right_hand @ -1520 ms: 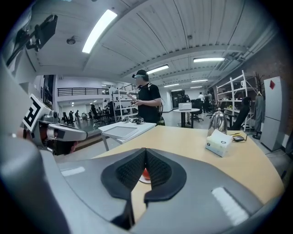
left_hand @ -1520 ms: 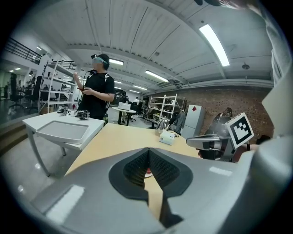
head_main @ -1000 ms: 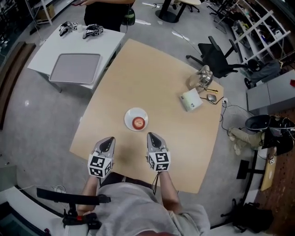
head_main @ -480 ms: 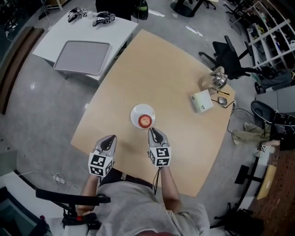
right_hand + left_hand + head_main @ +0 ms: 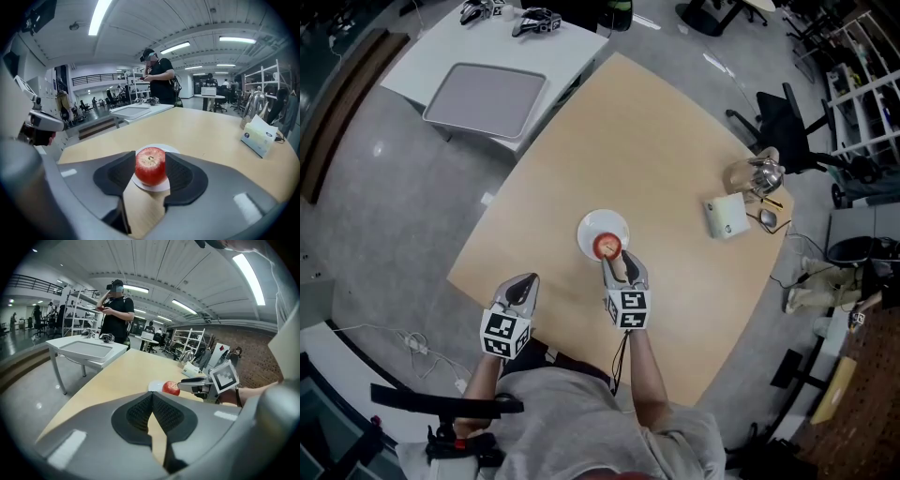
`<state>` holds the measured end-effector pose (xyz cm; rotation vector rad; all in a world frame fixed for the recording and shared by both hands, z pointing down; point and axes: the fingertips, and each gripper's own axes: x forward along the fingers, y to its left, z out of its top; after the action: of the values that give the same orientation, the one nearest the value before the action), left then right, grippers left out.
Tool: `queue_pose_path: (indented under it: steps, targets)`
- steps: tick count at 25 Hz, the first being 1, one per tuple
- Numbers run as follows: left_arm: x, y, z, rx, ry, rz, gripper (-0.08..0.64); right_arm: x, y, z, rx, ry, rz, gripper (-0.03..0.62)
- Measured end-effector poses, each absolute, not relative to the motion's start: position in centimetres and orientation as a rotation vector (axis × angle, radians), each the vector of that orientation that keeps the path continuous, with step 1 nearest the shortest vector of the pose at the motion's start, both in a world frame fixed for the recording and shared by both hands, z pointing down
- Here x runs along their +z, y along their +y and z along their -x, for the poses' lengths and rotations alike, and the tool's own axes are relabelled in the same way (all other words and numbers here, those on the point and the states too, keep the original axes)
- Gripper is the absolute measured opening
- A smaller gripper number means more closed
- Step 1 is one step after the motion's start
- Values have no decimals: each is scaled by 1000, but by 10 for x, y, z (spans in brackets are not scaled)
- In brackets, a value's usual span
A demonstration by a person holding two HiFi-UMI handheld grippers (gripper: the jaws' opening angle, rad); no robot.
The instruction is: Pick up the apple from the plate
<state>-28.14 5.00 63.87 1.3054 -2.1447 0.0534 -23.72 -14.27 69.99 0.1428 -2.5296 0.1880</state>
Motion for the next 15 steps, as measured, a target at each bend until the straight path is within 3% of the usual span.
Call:
queue_pose_path:
  steps: [3, 15]
  targets:
    - [641, 53, 282, 47, -2146, -1289, 20, 705, -145, 241, 170, -2526, -147, 238]
    - [652, 61, 281, 44, -2139, -1234, 20, 736, -143, 251, 174, -2466, -106, 336]
